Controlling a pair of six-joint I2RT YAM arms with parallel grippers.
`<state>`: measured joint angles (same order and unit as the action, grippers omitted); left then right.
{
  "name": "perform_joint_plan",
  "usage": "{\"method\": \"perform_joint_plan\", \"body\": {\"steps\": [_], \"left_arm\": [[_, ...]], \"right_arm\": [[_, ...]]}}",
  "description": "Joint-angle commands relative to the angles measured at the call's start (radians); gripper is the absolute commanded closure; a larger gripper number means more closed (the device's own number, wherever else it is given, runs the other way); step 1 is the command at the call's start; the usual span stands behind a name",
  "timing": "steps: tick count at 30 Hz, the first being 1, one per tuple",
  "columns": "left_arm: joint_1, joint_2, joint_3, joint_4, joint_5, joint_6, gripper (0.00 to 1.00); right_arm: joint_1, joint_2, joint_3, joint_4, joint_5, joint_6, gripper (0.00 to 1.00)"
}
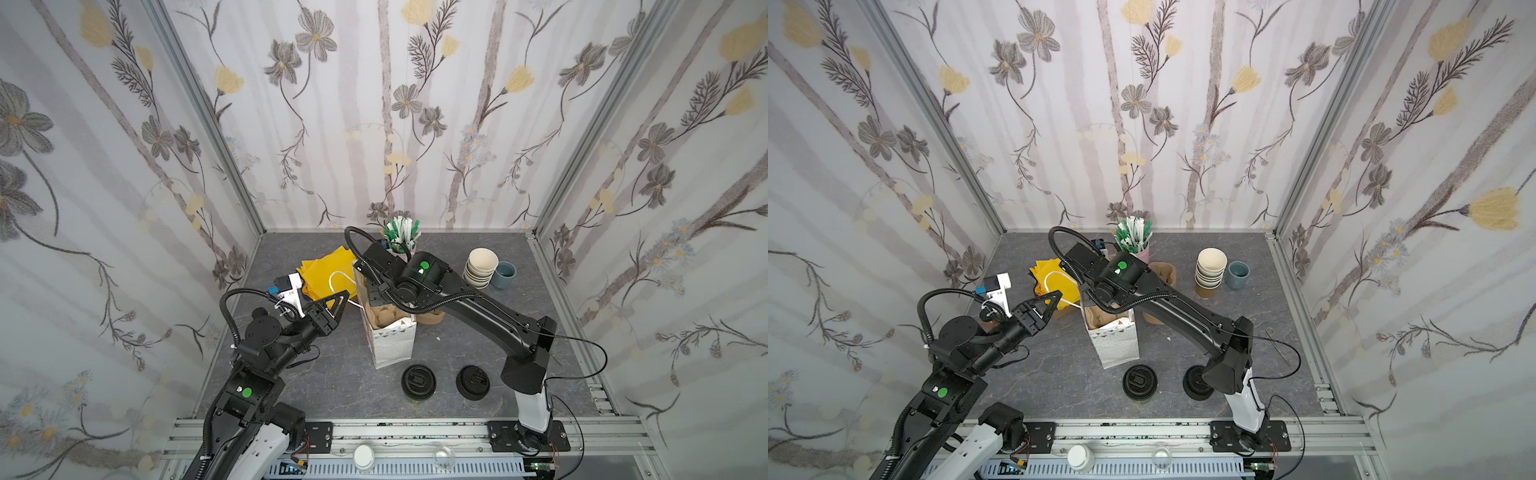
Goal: Pack the takeout coffee
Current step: 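Lower the carrier into the bag with the right gripper while the left holds the bag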
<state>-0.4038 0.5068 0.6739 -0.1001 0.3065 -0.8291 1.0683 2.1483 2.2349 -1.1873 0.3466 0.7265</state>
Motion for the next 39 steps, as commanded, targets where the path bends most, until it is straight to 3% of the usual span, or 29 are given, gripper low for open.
{"method": "perform_joint_plan", "body": {"steps": [1, 7, 16, 29, 39], "left_arm": [[0.0, 0.003, -0.001, 0.052, -0.03, 0.031, 0.52], [0.0, 0.018, -0.021, 0.078, -0.063, 0.029, 0.63], [0.0, 0.022, -0.061, 0.162, -0.005, 0.001, 0.82], [0.0, 0.021, -0.063, 0.18, 0.011, -0.002, 0.99], [0.0, 0.018, -0.067, 0.18, 0.006, 0.001, 1.0]], "right_arm": [[0.005, -0.009, 0.005, -0.027, 0.002, 0.036, 0.67], [0.004, 0.007, 0.005, -0.043, 0.008, 0.069, 0.66], [0.001, 0.034, 0.005, -0.093, 0.041, 0.112, 0.66], [-0.01, 0.084, 0.002, -0.068, -0.011, 0.12, 0.66], [-0.011, 0.082, -0.001, -0.049, -0.066, 0.11, 0.66]]}}
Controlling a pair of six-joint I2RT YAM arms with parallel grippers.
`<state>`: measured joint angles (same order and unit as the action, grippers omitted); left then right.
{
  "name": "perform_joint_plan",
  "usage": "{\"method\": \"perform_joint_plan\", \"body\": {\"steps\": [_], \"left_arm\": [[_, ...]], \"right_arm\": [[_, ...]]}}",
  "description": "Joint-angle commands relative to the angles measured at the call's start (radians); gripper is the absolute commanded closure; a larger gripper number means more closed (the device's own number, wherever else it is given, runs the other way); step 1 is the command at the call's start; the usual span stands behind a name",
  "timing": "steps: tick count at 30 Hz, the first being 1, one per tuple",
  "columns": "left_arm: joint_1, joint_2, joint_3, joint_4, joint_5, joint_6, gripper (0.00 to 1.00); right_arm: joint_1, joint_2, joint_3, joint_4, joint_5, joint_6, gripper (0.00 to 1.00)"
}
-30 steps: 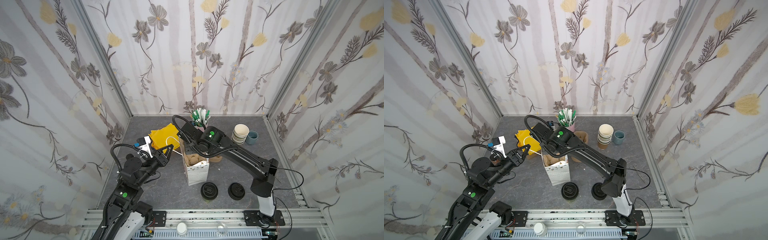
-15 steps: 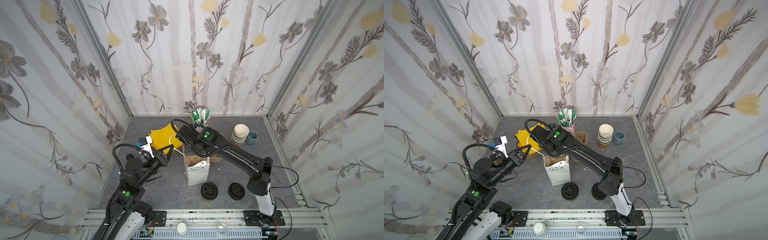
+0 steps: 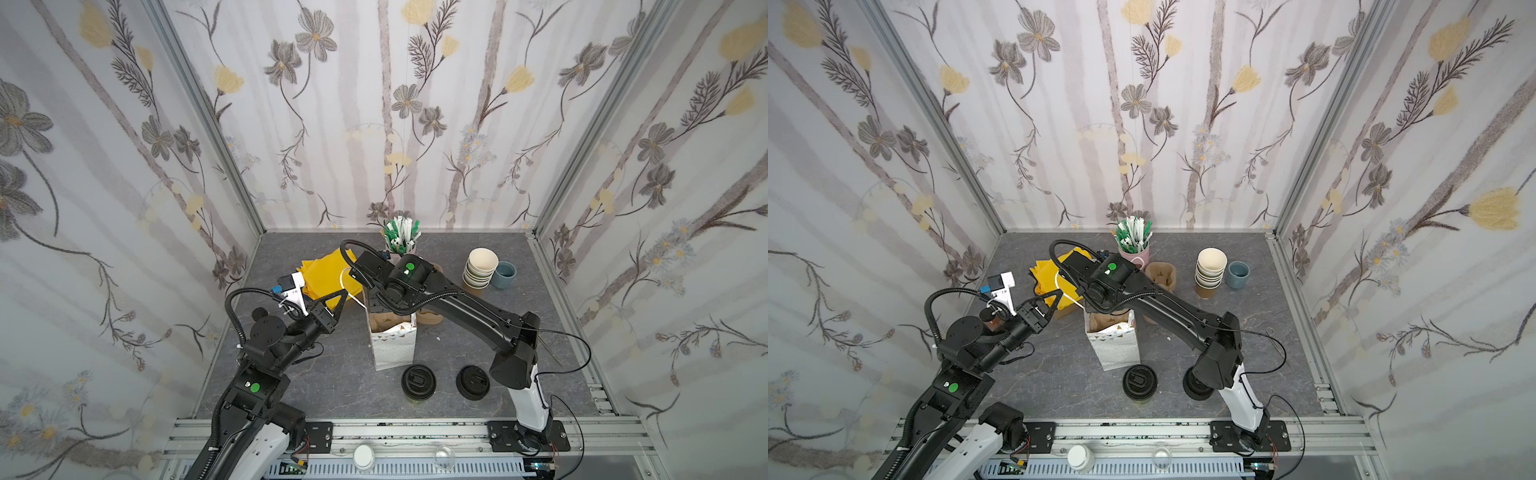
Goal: Pack the takeout coffee
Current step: 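Lower the carrier into the bag with the right gripper while the left holds the bag, then push the cup carrier down to the bag bottom with the right gripper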
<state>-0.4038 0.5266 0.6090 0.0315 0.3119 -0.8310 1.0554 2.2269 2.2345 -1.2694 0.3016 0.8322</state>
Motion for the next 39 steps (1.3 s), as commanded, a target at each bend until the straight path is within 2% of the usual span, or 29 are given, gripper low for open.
{"method": "perform_joint_plan", "body": {"steps": [1, 22, 39], "left_arm": [[0.0, -0.001, -0.003, 0.048, 0.001, 0.003, 1.0], [0.0, -0.016, -0.021, 0.046, -0.008, -0.001, 1.0], [0.0, -0.028, -0.025, 0.044, -0.007, 0.003, 1.0]], "right_arm": [[0.002, 0.003, -0.003, 0.032, -0.025, 0.001, 0.66], [-0.008, 0.003, -0.114, 0.082, -0.064, -0.021, 0.65], [-0.037, -0.018, -0.272, 0.21, -0.136, -0.036, 0.65]]}}
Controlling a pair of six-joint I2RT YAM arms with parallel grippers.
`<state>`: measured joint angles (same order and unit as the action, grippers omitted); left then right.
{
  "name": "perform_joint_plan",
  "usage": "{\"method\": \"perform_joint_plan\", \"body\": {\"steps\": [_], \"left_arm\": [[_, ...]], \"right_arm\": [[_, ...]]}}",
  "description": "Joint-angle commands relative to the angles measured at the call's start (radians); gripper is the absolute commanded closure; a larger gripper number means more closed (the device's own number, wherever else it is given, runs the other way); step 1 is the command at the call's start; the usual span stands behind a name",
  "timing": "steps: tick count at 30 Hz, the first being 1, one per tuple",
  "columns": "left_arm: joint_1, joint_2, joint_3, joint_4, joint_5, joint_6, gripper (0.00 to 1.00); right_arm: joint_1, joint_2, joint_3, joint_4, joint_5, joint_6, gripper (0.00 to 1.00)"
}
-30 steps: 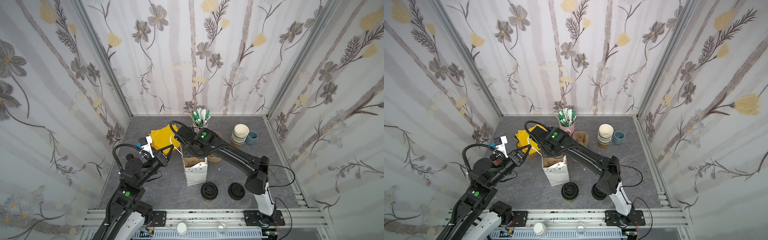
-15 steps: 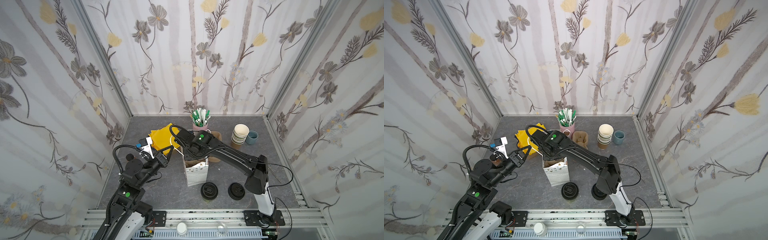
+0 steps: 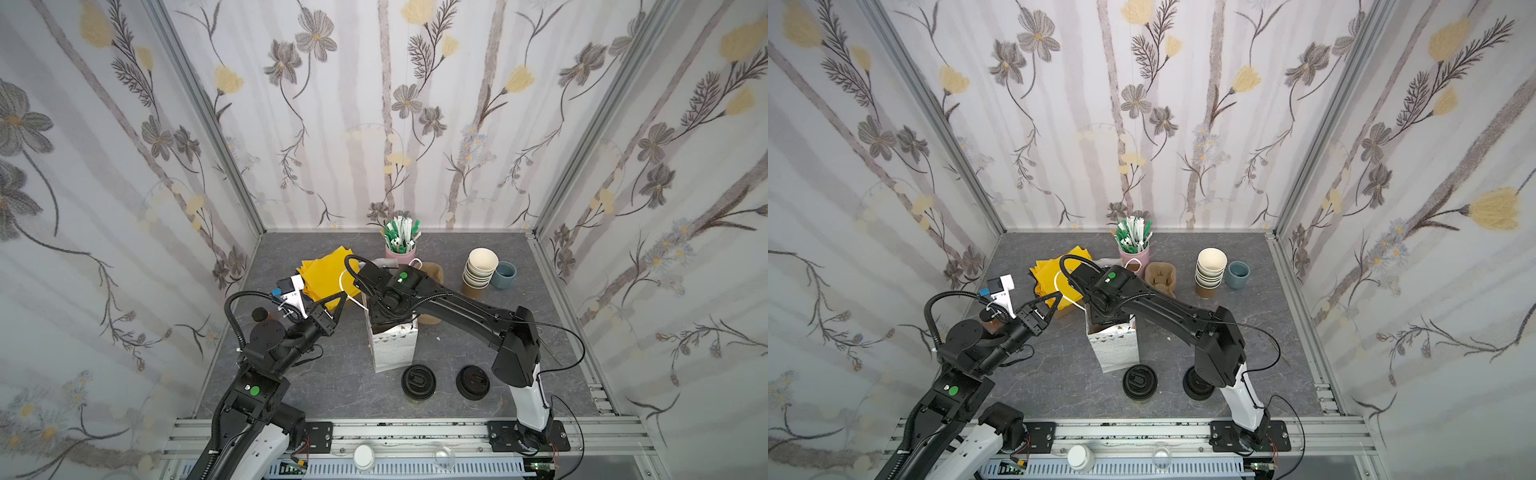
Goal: Pack the takeout coffee
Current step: 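Push the cup carrier down to the bag bottom with the right gripper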
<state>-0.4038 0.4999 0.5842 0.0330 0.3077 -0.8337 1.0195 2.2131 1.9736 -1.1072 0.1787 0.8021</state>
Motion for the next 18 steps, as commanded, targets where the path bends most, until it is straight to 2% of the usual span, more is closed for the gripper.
{"method": "perform_joint_plan", "body": {"steps": [1, 18], "left_arm": [[0.001, -0.001, 0.0, 0.044, -0.002, 0.004, 1.0], [0.0, -0.003, -0.006, 0.044, -0.004, 0.008, 1.0]], "right_arm": [[-0.002, -0.002, -0.016, 0.053, -0.017, -0.006, 0.65], [-0.007, 0.026, -0.11, 0.123, -0.037, -0.01, 0.64]]}}
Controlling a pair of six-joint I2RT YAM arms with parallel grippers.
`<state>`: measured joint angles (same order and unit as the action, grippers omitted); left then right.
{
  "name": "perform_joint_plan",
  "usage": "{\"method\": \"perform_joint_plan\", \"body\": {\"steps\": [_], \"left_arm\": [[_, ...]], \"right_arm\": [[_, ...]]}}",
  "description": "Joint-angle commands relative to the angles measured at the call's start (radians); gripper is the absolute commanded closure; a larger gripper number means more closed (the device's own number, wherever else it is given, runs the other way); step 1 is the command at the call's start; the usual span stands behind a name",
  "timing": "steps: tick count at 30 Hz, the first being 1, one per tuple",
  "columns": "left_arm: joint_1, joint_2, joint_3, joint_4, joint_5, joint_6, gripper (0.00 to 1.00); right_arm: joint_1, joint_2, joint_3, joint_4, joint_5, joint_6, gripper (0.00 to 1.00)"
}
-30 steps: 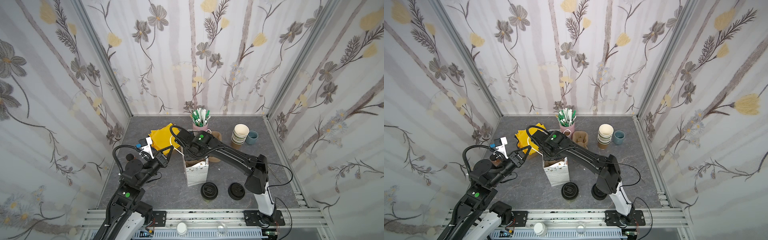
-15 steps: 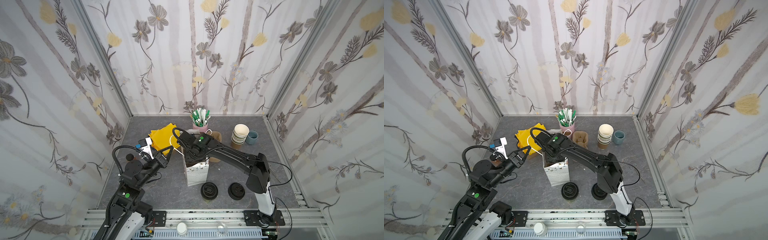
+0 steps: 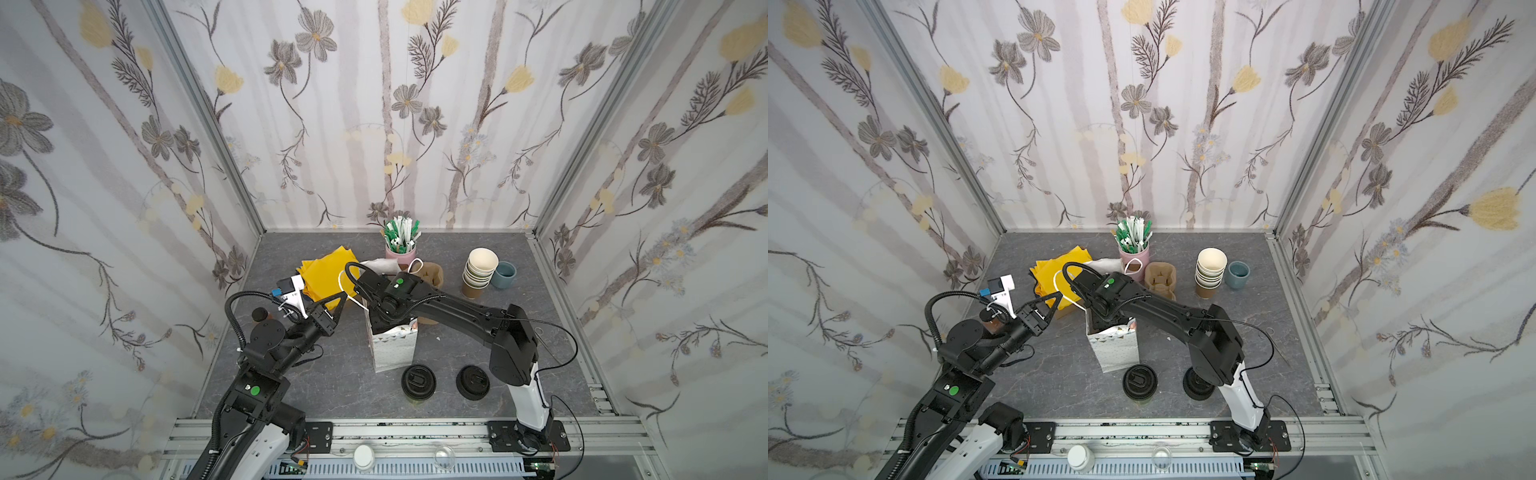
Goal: Pack the takeout coffee
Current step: 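Push the cup carrier down to the bag bottom with the right gripper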
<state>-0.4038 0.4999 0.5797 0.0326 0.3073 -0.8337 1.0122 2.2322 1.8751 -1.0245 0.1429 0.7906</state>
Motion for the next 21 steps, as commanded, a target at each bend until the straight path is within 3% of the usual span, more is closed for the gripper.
{"method": "perform_joint_plan", "body": {"steps": [1, 21], "left_arm": [[0.0, -0.003, -0.001, 0.044, -0.004, 0.008, 1.0], [0.0, -0.006, 0.001, 0.044, -0.007, 0.007, 1.0]], "right_arm": [[-0.001, 0.009, -0.019, 0.044, -0.003, 0.001, 0.64], [-0.004, 0.03, -0.064, 0.058, 0.013, 0.003, 0.62]]}}
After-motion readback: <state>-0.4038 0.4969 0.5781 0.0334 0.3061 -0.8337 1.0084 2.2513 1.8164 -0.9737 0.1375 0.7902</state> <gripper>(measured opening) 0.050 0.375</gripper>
